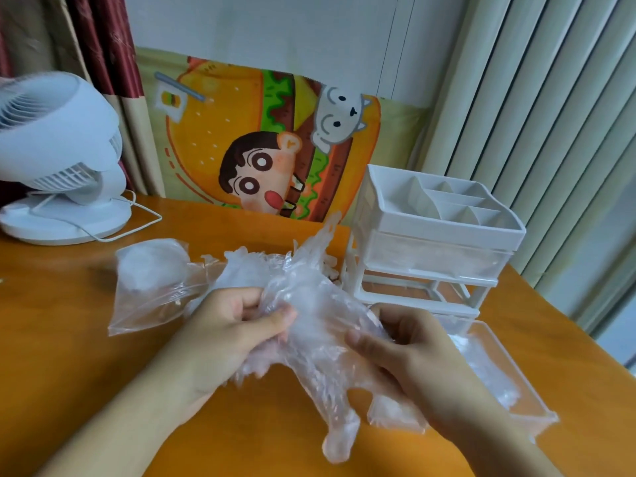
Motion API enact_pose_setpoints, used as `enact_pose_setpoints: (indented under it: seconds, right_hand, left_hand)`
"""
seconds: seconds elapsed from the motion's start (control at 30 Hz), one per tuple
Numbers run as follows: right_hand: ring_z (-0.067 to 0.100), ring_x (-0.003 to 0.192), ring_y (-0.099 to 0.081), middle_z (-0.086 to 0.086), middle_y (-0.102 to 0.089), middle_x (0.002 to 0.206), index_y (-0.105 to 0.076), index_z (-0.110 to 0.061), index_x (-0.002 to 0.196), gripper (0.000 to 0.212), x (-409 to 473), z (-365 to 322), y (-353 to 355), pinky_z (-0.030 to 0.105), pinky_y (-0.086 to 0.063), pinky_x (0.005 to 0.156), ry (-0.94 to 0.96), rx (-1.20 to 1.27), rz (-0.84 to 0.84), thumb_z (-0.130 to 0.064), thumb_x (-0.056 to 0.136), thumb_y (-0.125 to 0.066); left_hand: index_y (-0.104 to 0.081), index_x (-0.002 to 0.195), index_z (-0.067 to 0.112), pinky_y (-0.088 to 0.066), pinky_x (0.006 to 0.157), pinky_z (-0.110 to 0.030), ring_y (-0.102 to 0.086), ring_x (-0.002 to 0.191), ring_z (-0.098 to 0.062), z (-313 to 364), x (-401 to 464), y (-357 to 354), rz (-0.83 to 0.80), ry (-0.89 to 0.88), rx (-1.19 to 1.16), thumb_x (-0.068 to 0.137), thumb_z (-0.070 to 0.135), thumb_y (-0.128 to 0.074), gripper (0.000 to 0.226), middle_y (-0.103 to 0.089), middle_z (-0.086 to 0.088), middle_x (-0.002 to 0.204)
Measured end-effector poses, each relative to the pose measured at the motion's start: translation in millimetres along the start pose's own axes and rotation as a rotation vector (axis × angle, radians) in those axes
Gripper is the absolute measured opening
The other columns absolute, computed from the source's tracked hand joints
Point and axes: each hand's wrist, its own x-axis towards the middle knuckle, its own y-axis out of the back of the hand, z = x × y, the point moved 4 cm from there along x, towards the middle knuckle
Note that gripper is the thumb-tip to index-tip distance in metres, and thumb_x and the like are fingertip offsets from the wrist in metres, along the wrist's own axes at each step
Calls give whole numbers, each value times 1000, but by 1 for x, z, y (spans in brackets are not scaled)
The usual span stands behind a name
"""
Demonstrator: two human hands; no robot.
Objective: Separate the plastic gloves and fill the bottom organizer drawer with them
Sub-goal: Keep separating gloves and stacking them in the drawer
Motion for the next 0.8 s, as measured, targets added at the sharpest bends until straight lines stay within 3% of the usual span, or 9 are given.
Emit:
enact_pose_setpoints:
  seconds: [0.1,0.2,0.3,0.37,0.5,0.57,0.63,0.7,0.8]
  right_hand:
    - [19,47,-28,9,-34,56,-52,3,78,35,-1,2,14,26,-27,46,-5,44,49,-17,97,-75]
    - [22,52,-28,9,-35,56,-50,4,78,35,-1,4,21,35,-24,52,19,87,72,-14,98,-73]
    - [26,57,-46,13,-54,62,-56,-1,75,34,-3,-1,24,42,-36,63,50,-26,46,-18,97,-76]
    - [35,77,-65,10,-71,81,-67,-6,83,28,-7,-8,23,41,-46,79,77,-95,-41,-29,92,-79]
    - [19,108,-75,1,-80,109,-79,-16,106,19,-14,-18,4,32,-57,99,64,49,-201,-22,89,-85]
    - [23,92,-78,9,-81,95,-78,-10,97,9,-11,-17,-3,38,-61,89,106,1,-172,-16,92,-82]
    - [23,66,-70,14,-75,74,-73,-2,82,21,-8,-14,1,35,-56,72,121,-34,-85,-17,96,-78]
    - [27,57,-58,20,-68,66,-66,3,77,30,-8,-14,7,35,-49,65,138,8,-11,-16,99,-73]
    - [27,51,-51,15,-58,58,-63,-6,71,31,-8,-12,16,32,-46,58,161,143,92,-13,100,-71]
  left_hand:
    - [-73,81,5,-49,66,-38,-49,48,-23,3,1,5,104,-76,31,92,28,-73,26,-63,-11,58]
    - [-77,87,9,-40,42,-22,-45,44,-12,3,-1,3,124,-78,-9,89,27,-75,18,-69,-11,67]
    - [-77,86,15,-36,42,-19,-44,53,-11,2,0,2,125,-85,-50,85,28,-77,12,-69,-2,73]
    - [-74,86,11,-34,41,-19,-39,51,-10,0,0,0,92,-71,-73,85,26,-78,15,-56,0,67]
    - [-71,92,2,-35,45,-25,-43,60,-19,-5,-5,-17,-144,-49,-64,82,30,-87,34,-54,-10,77]
    - [-74,91,8,-37,49,-25,-50,68,-22,-6,-8,-24,-203,-77,16,76,36,-86,34,-60,-16,82]
    - [-75,91,9,-35,46,-22,-48,61,-16,-6,-7,-23,-193,-86,-2,72,33,-87,33,-58,-11,76]
    - [-75,91,5,-32,43,-21,-39,53,-15,-4,-3,-16,-124,-89,-153,67,26,-88,34,-52,-6,67]
    - [-76,96,2,-38,45,-23,-37,53,-15,-5,2,-9,-33,-99,-417,62,28,-94,47,-41,-3,62]
